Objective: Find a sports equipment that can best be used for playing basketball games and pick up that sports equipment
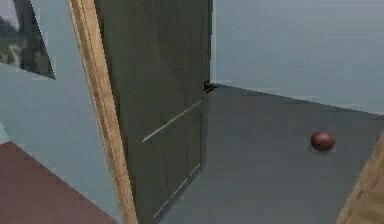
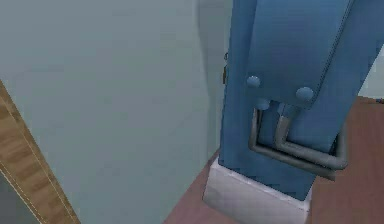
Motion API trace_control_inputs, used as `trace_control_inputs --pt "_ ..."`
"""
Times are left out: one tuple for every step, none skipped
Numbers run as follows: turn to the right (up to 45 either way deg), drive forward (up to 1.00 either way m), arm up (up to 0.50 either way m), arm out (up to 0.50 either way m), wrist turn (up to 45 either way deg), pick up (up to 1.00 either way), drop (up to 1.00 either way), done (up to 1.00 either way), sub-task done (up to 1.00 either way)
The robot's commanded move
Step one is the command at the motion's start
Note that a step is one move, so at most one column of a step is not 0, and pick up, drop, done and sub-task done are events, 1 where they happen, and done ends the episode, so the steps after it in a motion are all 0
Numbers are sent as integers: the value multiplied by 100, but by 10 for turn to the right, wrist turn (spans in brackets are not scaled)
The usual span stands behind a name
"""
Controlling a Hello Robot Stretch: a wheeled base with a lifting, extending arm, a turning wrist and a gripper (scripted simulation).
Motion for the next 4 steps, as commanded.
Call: trace_control_inputs --pt "0 5 0 0 0 0 0 0 0" --pt "180 0 0 0 0 0 0 0 0" --pt "0 60 0 0 0 0 0 0 0" --pt "210 0 0 0 0 0 0 0 0"
